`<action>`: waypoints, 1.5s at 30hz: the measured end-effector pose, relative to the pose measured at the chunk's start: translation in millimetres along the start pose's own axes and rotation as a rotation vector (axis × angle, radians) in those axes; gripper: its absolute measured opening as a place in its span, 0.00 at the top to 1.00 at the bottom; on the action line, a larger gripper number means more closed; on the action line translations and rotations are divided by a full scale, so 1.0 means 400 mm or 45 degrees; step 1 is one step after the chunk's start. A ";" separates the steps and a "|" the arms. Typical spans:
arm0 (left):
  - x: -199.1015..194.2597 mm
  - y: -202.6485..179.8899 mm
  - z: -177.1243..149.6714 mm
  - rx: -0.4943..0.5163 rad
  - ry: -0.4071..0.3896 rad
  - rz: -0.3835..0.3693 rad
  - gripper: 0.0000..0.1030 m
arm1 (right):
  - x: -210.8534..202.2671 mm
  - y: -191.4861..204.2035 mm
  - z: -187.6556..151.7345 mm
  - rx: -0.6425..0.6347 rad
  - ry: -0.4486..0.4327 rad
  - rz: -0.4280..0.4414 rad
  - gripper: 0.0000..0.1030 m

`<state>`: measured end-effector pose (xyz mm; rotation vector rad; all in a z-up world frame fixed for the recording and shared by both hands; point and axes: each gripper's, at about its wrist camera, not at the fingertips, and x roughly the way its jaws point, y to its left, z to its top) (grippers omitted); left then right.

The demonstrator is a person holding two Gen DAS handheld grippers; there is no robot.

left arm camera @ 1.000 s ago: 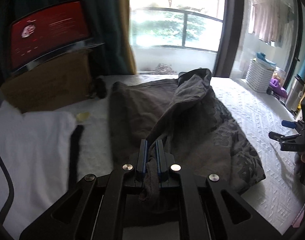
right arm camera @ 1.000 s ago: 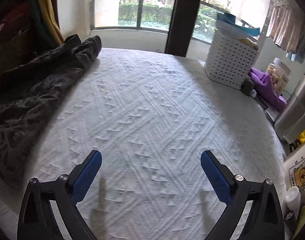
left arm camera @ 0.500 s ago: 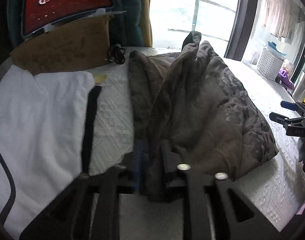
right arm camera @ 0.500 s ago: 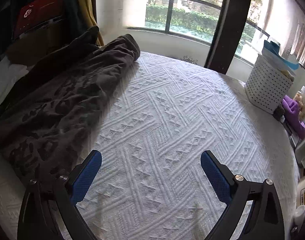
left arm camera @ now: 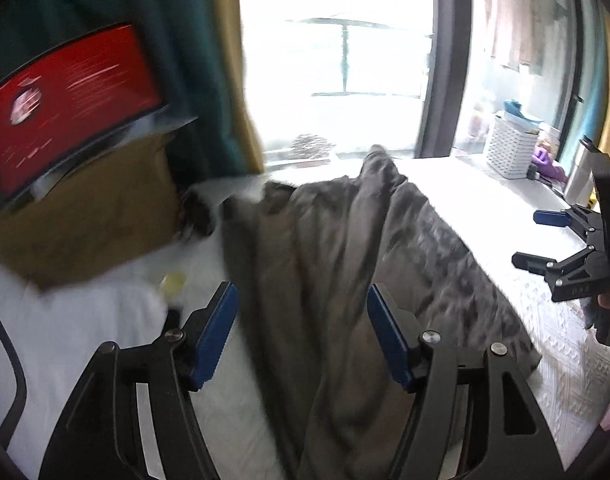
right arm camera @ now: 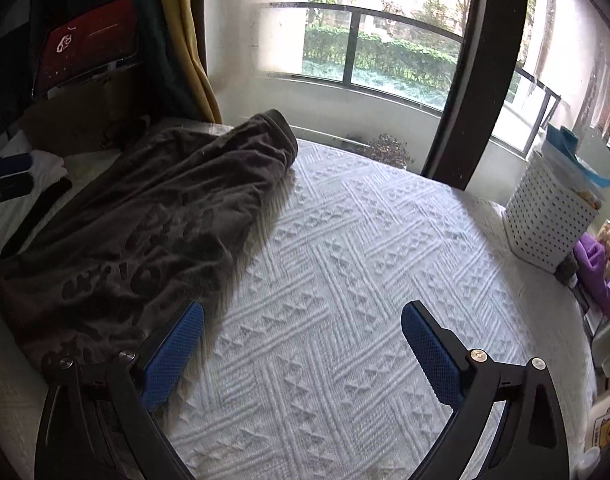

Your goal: Fold small clothes

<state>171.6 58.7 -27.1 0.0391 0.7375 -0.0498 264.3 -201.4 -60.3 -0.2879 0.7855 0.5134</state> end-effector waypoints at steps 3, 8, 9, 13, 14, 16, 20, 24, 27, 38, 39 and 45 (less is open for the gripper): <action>0.061 -0.007 0.045 0.027 0.011 -0.075 0.35 | 0.008 -0.004 0.026 0.002 -0.016 0.010 0.03; 0.169 -0.004 0.102 0.023 0.051 -0.134 0.35 | 0.030 -0.016 0.070 0.013 -0.032 0.028 0.03; 0.185 -0.004 0.109 0.027 0.056 -0.133 0.35 | 0.038 -0.018 0.076 0.017 -0.032 0.033 0.03; 0.257 0.018 0.139 0.000 0.103 -0.164 0.38 | 0.065 -0.029 0.097 0.022 -0.019 0.029 0.03; 0.275 0.022 0.145 0.006 0.118 -0.160 0.38 | 0.071 -0.033 0.102 0.025 -0.017 0.029 0.03; 0.318 0.028 0.154 0.017 0.186 -0.206 0.38 | 0.085 -0.041 0.111 0.036 -0.014 0.033 0.03; 0.366 0.022 0.151 0.070 0.222 -0.184 0.51 | 0.111 -0.049 0.119 0.066 -0.012 0.037 0.03; 0.375 0.048 0.149 -0.004 0.209 -0.168 0.87 | 0.139 -0.045 0.115 0.098 0.008 0.057 0.03; 0.344 0.073 0.152 -0.051 0.149 -0.109 0.93 | 0.151 -0.036 0.110 0.085 0.020 0.078 0.03; 0.317 0.121 0.140 -0.092 0.191 0.090 0.88 | 0.140 -0.007 0.107 0.070 0.017 0.099 0.03; 0.307 0.119 0.138 -0.090 0.193 0.094 0.86 | 0.133 -0.006 0.107 0.070 0.011 0.096 0.03; 0.192 0.116 0.116 -0.137 0.164 0.002 0.35 | 0.103 -0.005 0.102 0.083 -0.015 0.097 0.03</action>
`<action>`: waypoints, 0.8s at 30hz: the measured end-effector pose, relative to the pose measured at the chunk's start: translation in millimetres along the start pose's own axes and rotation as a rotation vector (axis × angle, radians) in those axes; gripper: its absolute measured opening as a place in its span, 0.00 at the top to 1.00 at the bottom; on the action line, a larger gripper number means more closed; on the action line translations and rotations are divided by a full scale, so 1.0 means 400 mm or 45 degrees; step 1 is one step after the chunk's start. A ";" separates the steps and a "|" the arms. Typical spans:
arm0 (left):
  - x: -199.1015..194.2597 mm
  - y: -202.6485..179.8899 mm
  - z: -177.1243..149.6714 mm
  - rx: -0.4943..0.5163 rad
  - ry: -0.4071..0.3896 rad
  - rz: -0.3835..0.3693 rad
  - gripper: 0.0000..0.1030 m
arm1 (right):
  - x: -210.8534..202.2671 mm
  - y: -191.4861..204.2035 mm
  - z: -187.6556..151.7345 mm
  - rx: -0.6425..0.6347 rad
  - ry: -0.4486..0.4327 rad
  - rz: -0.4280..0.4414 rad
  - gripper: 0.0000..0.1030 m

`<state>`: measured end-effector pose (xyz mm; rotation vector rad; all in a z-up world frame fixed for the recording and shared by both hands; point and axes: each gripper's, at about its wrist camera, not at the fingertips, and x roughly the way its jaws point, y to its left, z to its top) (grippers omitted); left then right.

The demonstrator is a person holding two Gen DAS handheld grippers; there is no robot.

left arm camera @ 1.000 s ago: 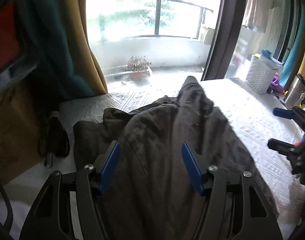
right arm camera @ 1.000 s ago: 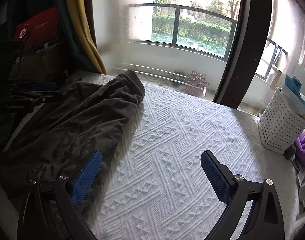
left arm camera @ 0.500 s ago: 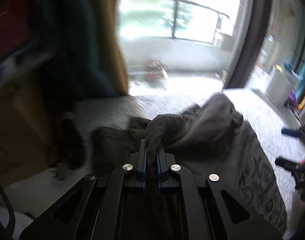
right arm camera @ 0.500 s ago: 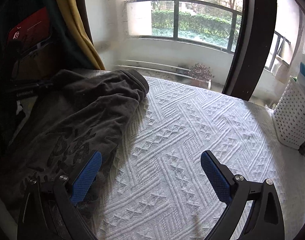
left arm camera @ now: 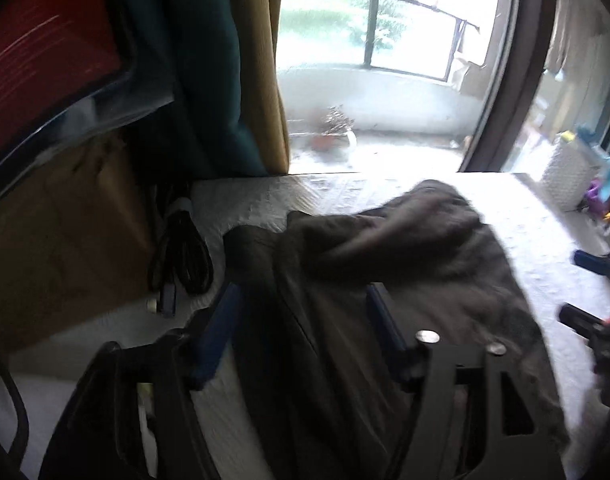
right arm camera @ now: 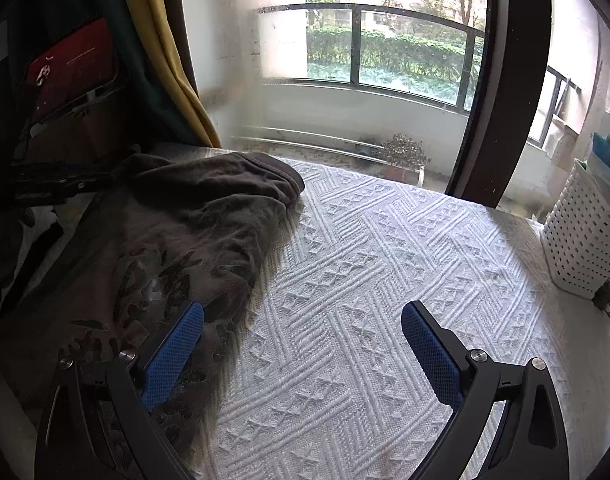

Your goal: Fold small clothes

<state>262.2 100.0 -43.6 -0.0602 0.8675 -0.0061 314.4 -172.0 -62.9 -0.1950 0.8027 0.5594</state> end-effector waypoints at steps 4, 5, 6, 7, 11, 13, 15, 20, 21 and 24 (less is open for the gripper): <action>-0.059 -0.022 -0.063 0.024 0.015 -0.049 0.35 | -0.018 0.007 -0.006 -0.003 -0.015 0.004 0.03; -0.070 -0.032 -0.080 0.041 0.020 -0.066 0.35 | -0.019 0.010 -0.007 -0.004 -0.018 0.005 0.03; -0.075 -0.044 -0.096 0.067 0.019 -0.078 0.35 | -0.023 0.013 -0.008 -0.006 -0.021 0.007 0.03; -0.081 -0.055 -0.112 0.092 0.016 -0.080 0.35 | -0.027 0.016 -0.010 -0.008 -0.023 0.009 0.03; -0.076 -0.079 -0.155 0.124 0.014 -0.062 0.76 | -0.042 0.028 -0.018 -0.012 -0.029 0.013 0.03; -0.058 -0.074 -0.160 0.103 0.047 -0.044 0.90 | -0.050 0.033 -0.025 -0.014 -0.030 0.014 0.03; -0.059 -0.066 -0.176 0.080 0.047 -0.032 0.93 | -0.055 0.038 -0.033 -0.013 -0.028 0.015 0.03; -0.066 -0.045 -0.217 0.116 -0.005 0.185 1.00 | -0.052 0.071 -0.057 -0.027 -0.005 0.033 0.03; -0.066 -0.029 -0.225 0.093 -0.004 0.206 1.00 | -0.047 0.083 -0.064 -0.045 0.007 0.031 0.03; -0.078 0.007 -0.234 -0.005 0.008 0.090 1.00 | -0.033 0.101 -0.078 -0.082 0.039 -0.002 0.03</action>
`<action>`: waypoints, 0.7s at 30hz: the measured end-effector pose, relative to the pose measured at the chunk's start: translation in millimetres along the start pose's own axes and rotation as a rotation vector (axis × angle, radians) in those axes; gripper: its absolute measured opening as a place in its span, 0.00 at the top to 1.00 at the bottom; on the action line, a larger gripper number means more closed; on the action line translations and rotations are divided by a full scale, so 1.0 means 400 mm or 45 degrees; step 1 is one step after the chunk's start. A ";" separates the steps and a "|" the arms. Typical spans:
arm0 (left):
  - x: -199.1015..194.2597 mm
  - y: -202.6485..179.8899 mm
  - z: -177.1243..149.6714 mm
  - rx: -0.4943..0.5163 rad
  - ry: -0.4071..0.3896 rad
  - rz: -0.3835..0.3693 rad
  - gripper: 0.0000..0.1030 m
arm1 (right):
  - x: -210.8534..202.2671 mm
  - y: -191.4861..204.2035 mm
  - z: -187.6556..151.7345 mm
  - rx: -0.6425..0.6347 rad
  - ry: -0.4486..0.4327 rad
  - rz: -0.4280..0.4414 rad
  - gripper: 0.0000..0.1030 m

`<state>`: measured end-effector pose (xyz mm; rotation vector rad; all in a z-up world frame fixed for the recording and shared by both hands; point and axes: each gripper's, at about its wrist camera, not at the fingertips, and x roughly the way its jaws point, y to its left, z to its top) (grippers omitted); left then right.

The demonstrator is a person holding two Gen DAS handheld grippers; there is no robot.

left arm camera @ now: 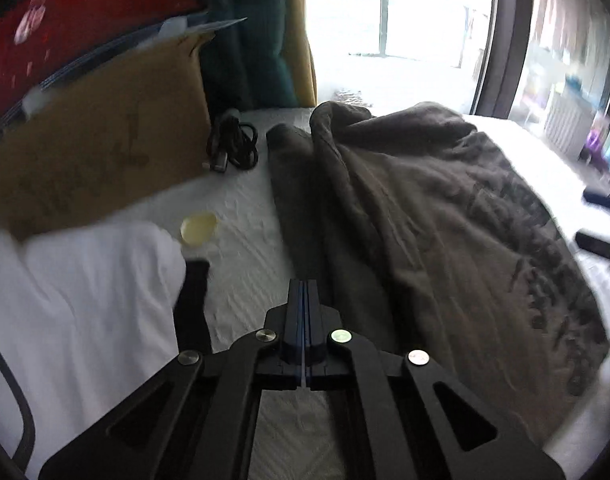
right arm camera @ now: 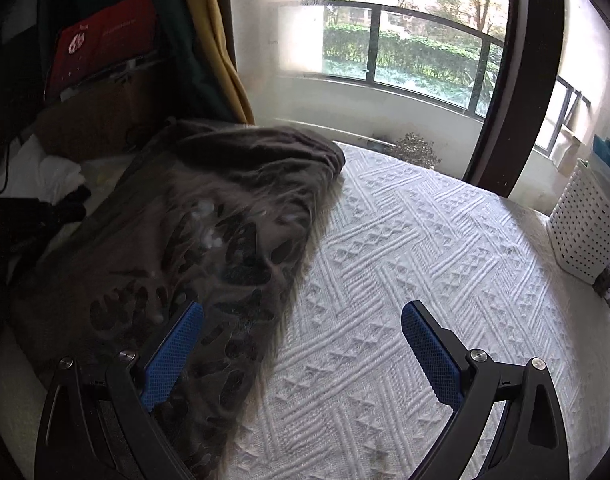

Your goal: Fold small clothes

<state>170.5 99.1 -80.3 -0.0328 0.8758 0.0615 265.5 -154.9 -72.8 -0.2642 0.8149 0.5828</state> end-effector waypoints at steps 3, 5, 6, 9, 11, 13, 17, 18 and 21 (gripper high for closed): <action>-0.027 -0.016 0.010 0.016 -0.004 -0.105 1.00 | 0.004 0.000 -0.004 0.011 0.009 0.002 0.03; -0.023 -0.033 0.025 0.028 0.020 -0.142 1.00 | 0.003 0.001 -0.001 0.016 0.005 0.000 0.03; -0.019 -0.042 0.031 0.032 0.029 -0.149 1.00 | 0.002 0.001 0.000 0.018 0.003 0.001 0.03; 0.014 -0.064 0.031 0.064 0.066 -0.132 1.00 | -0.003 0.006 0.002 0.012 -0.004 0.007 0.03; 0.039 -0.066 0.024 0.056 0.099 -0.108 1.00 | -0.008 0.007 0.001 0.008 -0.007 0.010 0.03; 0.058 -0.063 0.016 0.048 0.117 -0.113 1.00 | -0.008 0.006 -0.002 0.009 -0.005 0.009 0.03; 0.041 -0.066 0.019 0.042 0.117 -0.144 1.00 | -0.008 -0.011 -0.009 0.027 0.003 0.001 0.03; 0.028 -0.065 0.021 0.029 0.097 -0.169 1.00 | -0.007 -0.016 -0.010 0.033 0.004 0.000 0.03; -0.003 -0.061 0.025 -0.035 0.040 -0.259 0.94 | -0.005 -0.024 -0.011 0.044 0.004 0.002 0.03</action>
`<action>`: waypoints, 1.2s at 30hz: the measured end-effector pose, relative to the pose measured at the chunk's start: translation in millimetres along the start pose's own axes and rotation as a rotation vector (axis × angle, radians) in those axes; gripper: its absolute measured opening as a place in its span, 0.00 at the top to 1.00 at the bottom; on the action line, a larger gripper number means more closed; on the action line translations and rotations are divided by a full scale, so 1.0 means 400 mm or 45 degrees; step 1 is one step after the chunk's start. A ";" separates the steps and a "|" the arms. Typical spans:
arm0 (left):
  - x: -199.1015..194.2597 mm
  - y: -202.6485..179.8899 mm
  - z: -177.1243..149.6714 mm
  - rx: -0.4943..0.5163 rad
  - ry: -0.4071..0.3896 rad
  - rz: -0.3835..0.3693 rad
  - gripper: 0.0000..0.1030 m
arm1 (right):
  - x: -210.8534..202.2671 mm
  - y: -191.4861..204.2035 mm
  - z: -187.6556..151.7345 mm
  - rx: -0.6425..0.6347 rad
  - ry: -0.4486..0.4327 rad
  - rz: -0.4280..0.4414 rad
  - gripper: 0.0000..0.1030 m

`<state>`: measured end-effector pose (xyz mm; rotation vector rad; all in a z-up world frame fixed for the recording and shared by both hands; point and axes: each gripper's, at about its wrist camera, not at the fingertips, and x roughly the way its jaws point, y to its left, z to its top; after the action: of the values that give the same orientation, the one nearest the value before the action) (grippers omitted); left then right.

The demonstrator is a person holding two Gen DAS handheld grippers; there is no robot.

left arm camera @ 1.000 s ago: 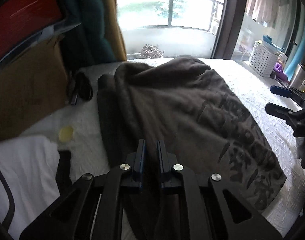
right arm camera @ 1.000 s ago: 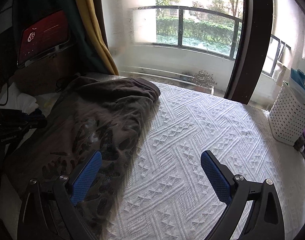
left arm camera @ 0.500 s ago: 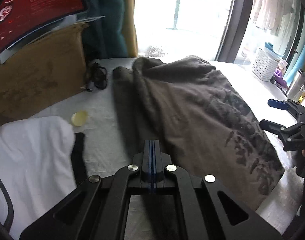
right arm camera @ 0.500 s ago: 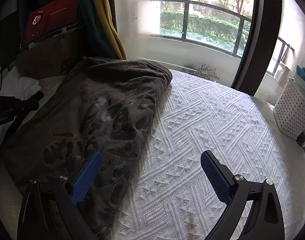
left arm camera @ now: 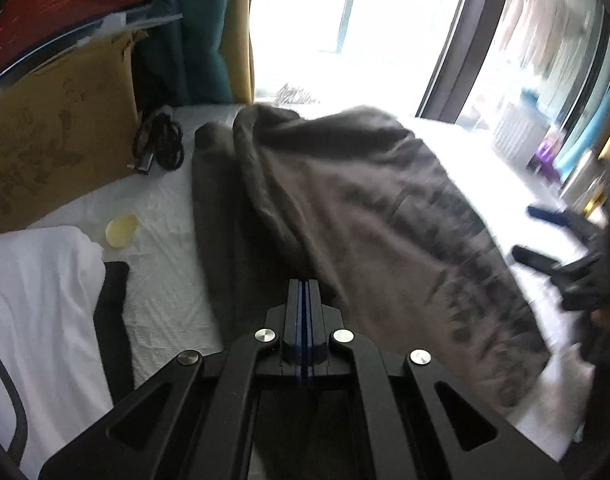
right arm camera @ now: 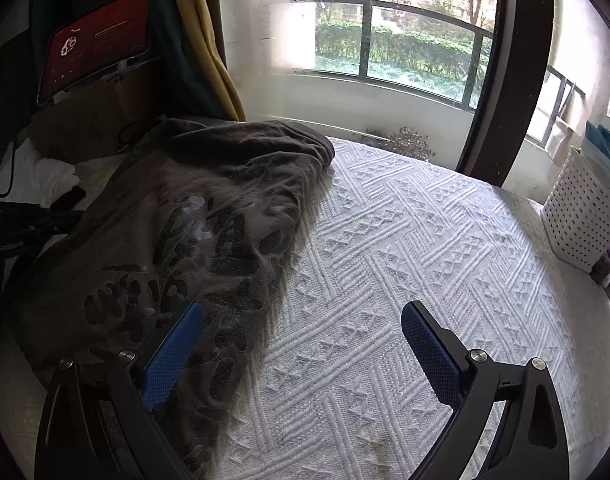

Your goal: Fold small clothes

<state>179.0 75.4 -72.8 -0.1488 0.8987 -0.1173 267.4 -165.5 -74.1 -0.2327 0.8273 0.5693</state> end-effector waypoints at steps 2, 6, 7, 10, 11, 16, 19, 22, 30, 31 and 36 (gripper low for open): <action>0.005 -0.002 0.002 -0.005 0.003 0.002 0.70 | 0.003 0.001 0.000 -0.001 0.002 0.006 0.03; 0.037 -0.005 0.003 -0.002 0.050 0.042 0.64 | 0.006 0.010 -0.002 -0.013 0.003 0.022 0.03; 0.039 -0.011 0.005 0.006 0.049 0.046 0.64 | 0.006 0.011 -0.002 -0.015 0.004 0.024 0.03; 0.033 -0.017 0.010 0.024 0.037 0.051 0.64 | 0.005 0.006 -0.005 -0.009 0.004 0.025 0.03; 0.031 -0.019 0.014 0.028 0.032 0.047 0.64 | 0.005 0.002 -0.005 -0.003 0.003 0.024 0.03; 0.018 -0.011 0.032 0.000 -0.007 0.007 0.64 | 0.007 -0.009 -0.006 0.013 0.001 0.022 0.03; 0.014 -0.005 0.039 -0.025 -0.033 -0.072 0.64 | 0.006 -0.013 -0.008 0.019 0.000 0.024 0.03; 0.046 -0.012 0.046 0.021 -0.004 -0.051 0.64 | 0.007 -0.016 -0.010 0.026 0.000 0.023 0.03; 0.029 0.032 0.045 -0.090 -0.014 -0.069 0.64 | 0.004 -0.036 -0.021 0.049 0.006 0.010 0.03; 0.026 0.043 0.044 -0.118 -0.018 -0.090 0.64 | 0.005 -0.038 -0.022 0.054 0.008 0.009 0.03; 0.037 0.090 0.042 -0.242 -0.012 -0.217 0.64 | 0.008 -0.038 -0.020 0.056 0.009 0.023 0.03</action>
<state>203.0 109.6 -80.2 -0.4026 0.8864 -0.1892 272.6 -180.0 -81.9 -0.1869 0.8486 0.5670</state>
